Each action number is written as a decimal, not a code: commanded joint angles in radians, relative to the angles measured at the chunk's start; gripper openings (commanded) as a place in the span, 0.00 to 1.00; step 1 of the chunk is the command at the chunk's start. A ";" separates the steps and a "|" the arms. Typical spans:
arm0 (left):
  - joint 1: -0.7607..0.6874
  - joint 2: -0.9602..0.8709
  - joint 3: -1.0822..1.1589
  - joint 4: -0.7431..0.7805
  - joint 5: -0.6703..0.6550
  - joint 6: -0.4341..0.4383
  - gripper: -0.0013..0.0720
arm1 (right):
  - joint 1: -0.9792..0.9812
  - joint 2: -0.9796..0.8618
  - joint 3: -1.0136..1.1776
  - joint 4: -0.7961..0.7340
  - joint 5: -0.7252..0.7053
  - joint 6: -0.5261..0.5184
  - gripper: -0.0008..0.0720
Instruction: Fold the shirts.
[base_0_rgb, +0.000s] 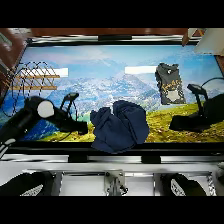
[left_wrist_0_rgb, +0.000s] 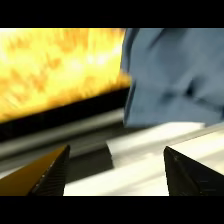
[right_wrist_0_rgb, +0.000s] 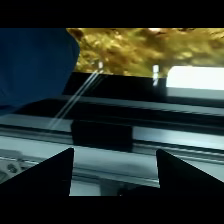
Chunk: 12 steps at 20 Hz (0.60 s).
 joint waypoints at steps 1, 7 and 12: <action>0.034 0.062 -0.295 -0.264 0.237 0.037 0.99 | -0.132 0.001 -0.185 0.195 0.106 -0.042 0.88; 0.034 -0.018 -0.363 -0.414 0.459 0.109 0.98 | -0.129 -0.122 -0.212 0.277 0.121 -0.089 0.88; 0.034 -0.102 -0.352 -0.539 0.458 0.238 0.97 | -0.056 -0.256 -0.212 0.334 0.161 -0.110 0.88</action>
